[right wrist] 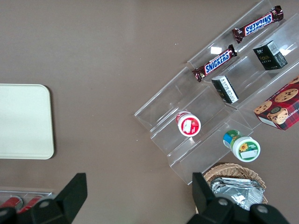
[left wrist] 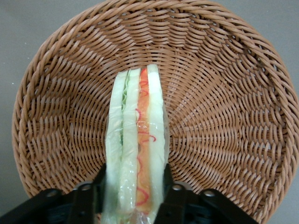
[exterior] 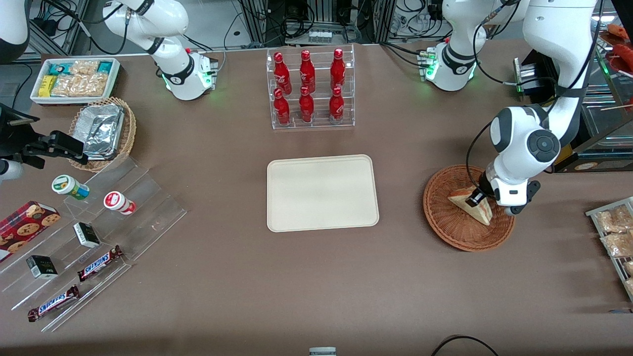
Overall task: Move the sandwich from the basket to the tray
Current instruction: 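Close the left gripper on the wrapped sandwich's crust edge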
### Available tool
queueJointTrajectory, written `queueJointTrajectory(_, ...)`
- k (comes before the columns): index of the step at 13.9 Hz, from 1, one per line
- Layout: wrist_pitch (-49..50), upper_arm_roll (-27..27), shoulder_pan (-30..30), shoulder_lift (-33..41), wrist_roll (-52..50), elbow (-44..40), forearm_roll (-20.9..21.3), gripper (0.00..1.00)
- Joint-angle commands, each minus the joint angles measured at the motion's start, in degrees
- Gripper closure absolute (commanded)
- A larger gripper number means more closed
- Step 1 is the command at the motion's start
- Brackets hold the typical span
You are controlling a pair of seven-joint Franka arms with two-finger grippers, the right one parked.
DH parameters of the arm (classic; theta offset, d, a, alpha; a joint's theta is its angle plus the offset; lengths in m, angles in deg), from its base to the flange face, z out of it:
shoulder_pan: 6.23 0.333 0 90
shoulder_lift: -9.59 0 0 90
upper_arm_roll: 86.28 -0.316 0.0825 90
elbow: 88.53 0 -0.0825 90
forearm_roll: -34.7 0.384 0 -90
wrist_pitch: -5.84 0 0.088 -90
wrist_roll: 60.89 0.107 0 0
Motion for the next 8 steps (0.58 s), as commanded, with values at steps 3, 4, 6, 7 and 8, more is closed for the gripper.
queueJointTrajectory(3,3.61,-0.26,-0.55,1.24,-0.86,-2.38,0.58,1.0)
queueJointTrajectory(4,10.43,-0.17,-0.55,2.29,-0.86,-5.01,2.68,1.0)
queueJointTrajectory(6,24.5,0.79,-1.51,3.62,-1.47,-11.85,7.17,1.0)
queueJointTrajectory(7,29.7,0.88,-2.47,4.23,-1.39,-14.93,7.35,1.0)
queueJointTrajectory(8,34.1,0.89,-3.79,4.76,-1.39,-17.83,7.36,1.0)
